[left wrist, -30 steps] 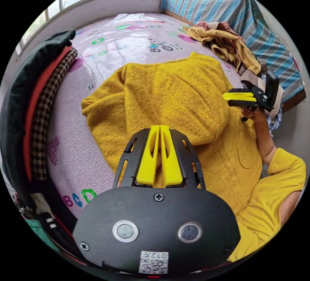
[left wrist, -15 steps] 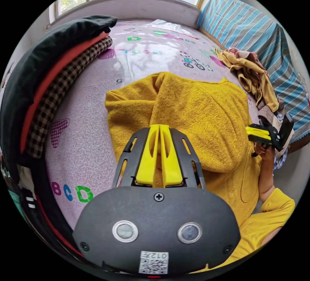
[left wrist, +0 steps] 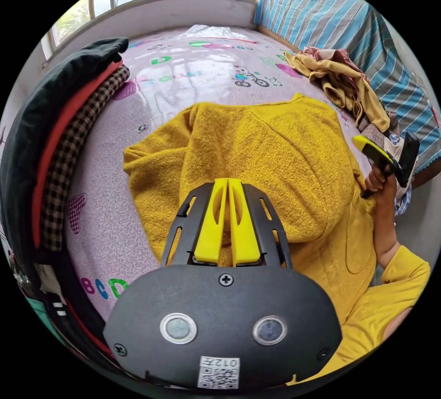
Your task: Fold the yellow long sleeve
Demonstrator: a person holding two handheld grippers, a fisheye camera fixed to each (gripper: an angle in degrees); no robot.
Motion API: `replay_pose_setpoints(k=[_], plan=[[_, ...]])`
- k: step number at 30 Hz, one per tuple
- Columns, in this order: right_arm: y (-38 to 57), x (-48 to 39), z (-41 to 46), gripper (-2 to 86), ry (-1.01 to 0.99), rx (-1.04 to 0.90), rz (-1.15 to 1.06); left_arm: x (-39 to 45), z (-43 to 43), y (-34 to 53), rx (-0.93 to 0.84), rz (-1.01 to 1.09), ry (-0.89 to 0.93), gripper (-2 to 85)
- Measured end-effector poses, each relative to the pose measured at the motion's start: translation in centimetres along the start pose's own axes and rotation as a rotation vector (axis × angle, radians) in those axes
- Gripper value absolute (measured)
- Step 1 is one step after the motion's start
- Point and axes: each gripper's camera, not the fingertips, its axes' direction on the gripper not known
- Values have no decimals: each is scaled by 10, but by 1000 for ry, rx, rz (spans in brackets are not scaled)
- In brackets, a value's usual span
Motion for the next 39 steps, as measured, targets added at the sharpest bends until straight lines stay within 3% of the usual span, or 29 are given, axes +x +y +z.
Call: replay_pose_setpoints(k=[2, 5, 9, 12, 20, 26, 33, 36, 39], plan=[[4, 7, -12, 6, 40, 95, 39, 3, 3, 3, 5, 18, -17, -1], [5, 10, -7, 7, 58, 52, 53, 4, 8, 9, 9, 17, -16, 0], [7, 6, 37, 6, 127, -321, 15, 3, 15, 18, 11, 15, -1, 0], [12, -13, 39, 5, 206, -358, -64, 0, 20, 28, 27, 11, 24, -1], [39, -51, 41, 3, 321, -287, -167, -6, 42, 59, 124, -29, 124, -2], [52, -64, 34, 2, 274, -272, -136, -8, 57, 92, 202, -127, 224, -2], [86, -76, -61, 5, 213, -95, 98, 29, 25, 156, 328, -256, 191, -1], [118, -123, -118, 7, 165, -47, 8, 72, -20, 207, 452, -149, 235, -1], [163, -191, -162, 9, 180, -73, -133, 151, -51, 270, 389, 104, 163, 0]])
